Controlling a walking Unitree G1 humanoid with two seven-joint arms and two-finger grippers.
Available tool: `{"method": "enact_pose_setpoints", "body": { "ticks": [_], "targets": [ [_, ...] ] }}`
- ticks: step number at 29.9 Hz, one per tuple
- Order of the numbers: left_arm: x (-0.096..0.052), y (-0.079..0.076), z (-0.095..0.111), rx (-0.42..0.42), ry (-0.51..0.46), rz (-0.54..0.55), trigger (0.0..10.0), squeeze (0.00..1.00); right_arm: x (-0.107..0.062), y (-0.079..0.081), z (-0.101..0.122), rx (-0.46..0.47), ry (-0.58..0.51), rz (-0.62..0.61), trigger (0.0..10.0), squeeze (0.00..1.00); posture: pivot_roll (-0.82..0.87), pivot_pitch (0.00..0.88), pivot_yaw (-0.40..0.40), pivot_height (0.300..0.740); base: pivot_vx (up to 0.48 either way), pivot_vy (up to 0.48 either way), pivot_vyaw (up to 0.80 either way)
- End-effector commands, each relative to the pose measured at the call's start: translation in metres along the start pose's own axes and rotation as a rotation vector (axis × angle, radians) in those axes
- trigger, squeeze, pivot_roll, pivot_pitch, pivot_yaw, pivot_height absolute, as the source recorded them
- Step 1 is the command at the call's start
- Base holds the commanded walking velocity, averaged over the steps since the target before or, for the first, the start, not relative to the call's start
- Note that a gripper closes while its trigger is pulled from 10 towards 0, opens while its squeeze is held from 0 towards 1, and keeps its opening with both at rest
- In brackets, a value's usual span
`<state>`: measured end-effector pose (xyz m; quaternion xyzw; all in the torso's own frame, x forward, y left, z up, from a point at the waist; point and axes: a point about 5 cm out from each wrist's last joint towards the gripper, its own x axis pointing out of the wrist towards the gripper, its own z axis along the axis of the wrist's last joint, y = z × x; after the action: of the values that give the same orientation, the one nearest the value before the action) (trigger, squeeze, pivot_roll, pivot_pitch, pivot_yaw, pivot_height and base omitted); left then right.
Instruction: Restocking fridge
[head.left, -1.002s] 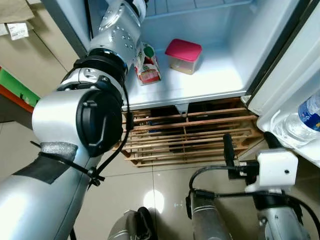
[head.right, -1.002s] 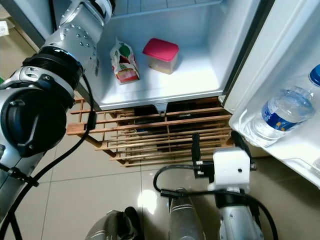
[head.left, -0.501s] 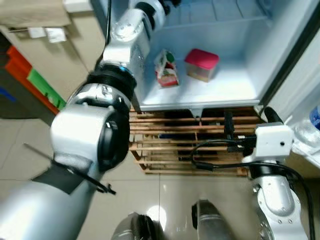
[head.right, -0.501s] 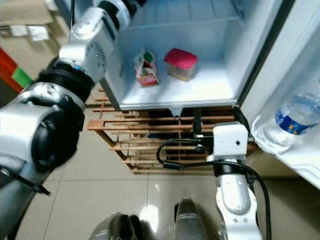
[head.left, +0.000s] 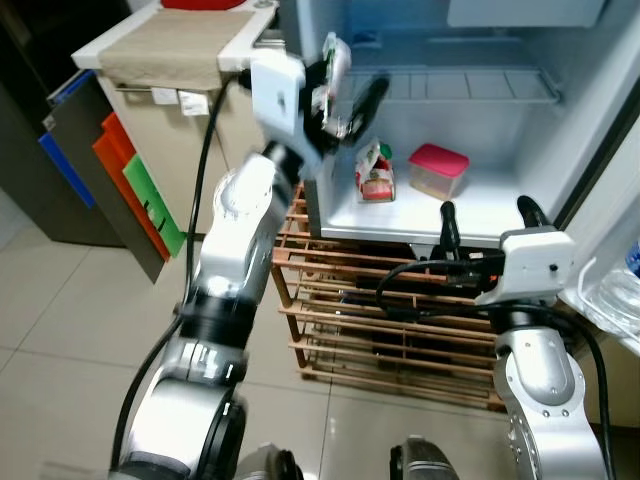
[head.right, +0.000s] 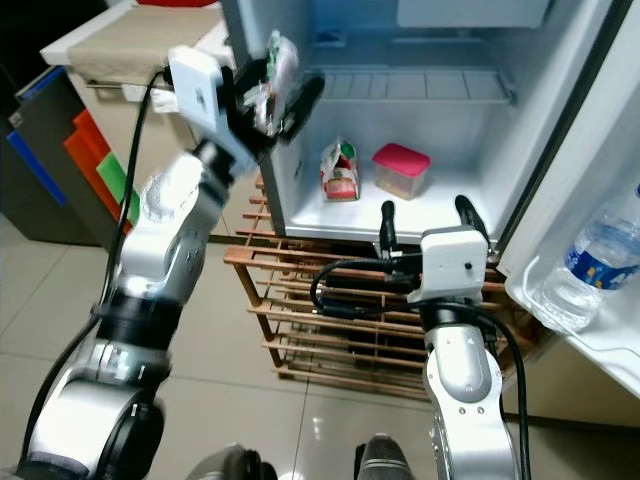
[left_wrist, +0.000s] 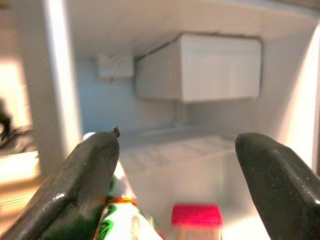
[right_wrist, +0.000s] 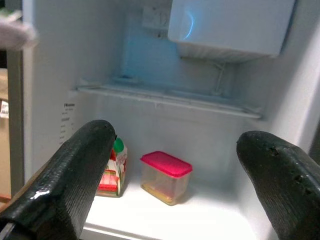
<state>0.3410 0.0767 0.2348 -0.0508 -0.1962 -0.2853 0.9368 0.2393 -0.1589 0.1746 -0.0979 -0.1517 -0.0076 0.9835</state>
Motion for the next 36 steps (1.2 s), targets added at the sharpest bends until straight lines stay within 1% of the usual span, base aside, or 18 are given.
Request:
{"method": "enact_pose_setpoints", "body": {
  "ticks": [1,2,4,8,13,15,19,20,22,25,26,28,30,32,33,34,35,36],
  "targets": [
    [-0.005,0.000,0.007,0.016,-0.002,0.020,10.0,0.00,0.002,-0.004,-0.002,0.013,0.000,-0.015,10.0,0.00,-0.21,0.000,0.087,0.711,0.000,0.000,0.00],
    [-0.010,0.001,0.006,0.026,0.012,0.039,10.0,0.00,0.002,-0.004,-0.002,0.013,0.001,-0.012,10.0,0.00,-0.20,0.000,0.081,0.711,0.000,0.000,0.00],
    [-0.014,0.003,0.005,0.048,0.020,0.060,10.0,0.00,0.003,-0.003,-0.003,0.013,0.002,-0.004,10.0,0.00,-0.20,0.000,0.075,0.711,0.000,0.000,0.00],
    [-0.012,0.006,0.007,0.044,0.018,0.100,10.0,0.00,0.005,0.000,-0.004,0.013,0.000,0.016,10.0,0.00,-0.19,0.000,0.066,0.711,0.000,0.000,0.00],
    [-0.011,0.005,0.007,0.052,0.038,0.101,10.0,0.00,0.005,-0.001,-0.005,0.010,-0.005,0.014,10.0,0.00,-0.20,0.000,0.072,0.711,0.000,0.000,0.00],
    [-0.008,0.005,0.007,0.054,0.040,0.095,10.0,0.00,0.004,-0.001,-0.005,0.008,-0.005,0.013,10.0,0.00,-0.21,0.000,0.075,0.711,0.000,0.000,0.00],
    [0.007,0.007,0.004,0.041,0.043,0.084,10.0,0.00,0.001,-0.002,-0.005,0.004,-0.002,0.001,10.0,0.00,-0.22,0.000,0.086,0.711,0.000,0.000,0.00],
    [0.007,0.007,0.004,0.041,0.043,0.084,10.0,0.00,0.001,-0.002,-0.005,0.004,-0.002,0.001,10.0,0.00,-0.22,0.000,0.086,0.711,0.000,0.000,0.00],
    [0.014,0.008,0.006,0.034,0.043,0.067,10.0,0.00,0.000,-0.003,-0.005,-0.001,-0.003,-0.008,10.0,0.00,-0.24,0.000,0.095,0.711,0.000,0.000,0.00],
    [0.018,0.003,0.007,0.024,0.038,0.021,10.0,0.00,-0.001,-0.006,-0.004,-0.005,-0.009,-0.030,10.0,0.00,-0.25,0.000,0.102,0.711,0.000,0.000,0.00],
    [0.019,-0.004,0.005,0.019,0.039,-0.018,10.0,0.00,-0.001,-0.007,-0.005,-0.007,-0.007,-0.036,10.0,0.00,-0.25,0.000,0.103,0.711,0.000,0.000,0.00],
    [0.020,-0.008,0.003,0.020,0.042,-0.038,10.0,0.00,-0.001,-0.006,-0.004,-0.007,-0.006,-0.037,10.0,0.00,-0.25,0.000,0.103,0.711,0.000,0.000,0.00],
    [0.021,-0.008,0.002,0.023,0.044,-0.045,10.0,0.00,-0.002,-0.006,-0.004,-0.007,-0.006,-0.037,10.0,0.00,-0.25,0.000,0.103,0.711,0.000,0.000,0.00],
    [0.024,-0.010,-0.006,0.022,0.070,-0.063,10.0,0.00,-0.002,-0.006,-0.005,-0.008,-0.004,-0.035,10.0,0.00,-0.26,0.000,0.103,0.711,0.000,0.000,0.00],
    [0.027,-0.010,-0.009,0.006,0.082,-0.065,10.0,0.00,-0.003,-0.005,-0.005,-0.008,-0.002,-0.034,10.0,0.00,-0.26,0.000,0.103,0.711,0.000,0.000,0.00],
    [0.029,-0.010,-0.010,-0.001,0.085,-0.072,10.0,0.00,-0.003,-0.005,-0.005,-0.009,-0.002,-0.033,10.0,0.00,-0.26,0.000,0.105,0.711,0.000,0.000,0.00],
    [0.033,-0.012,-0.006,0.005,0.067,-0.092,10.0,0.00,-0.003,-0.005,-0.005,-0.012,-0.004,-0.034,10.0,0.00,-0.26,0.000,0.106,0.711,0.000,0.000,0.00],
    [0.035,-0.013,-0.005,0.008,0.059,-0.099,10.0,0.00,-0.003,-0.005,-0.004,-0.013,-0.006,-0.035,10.0,0.00,-0.26,0.000,0.106,0.711,0.000,0.000,0.00]
  ]
}}
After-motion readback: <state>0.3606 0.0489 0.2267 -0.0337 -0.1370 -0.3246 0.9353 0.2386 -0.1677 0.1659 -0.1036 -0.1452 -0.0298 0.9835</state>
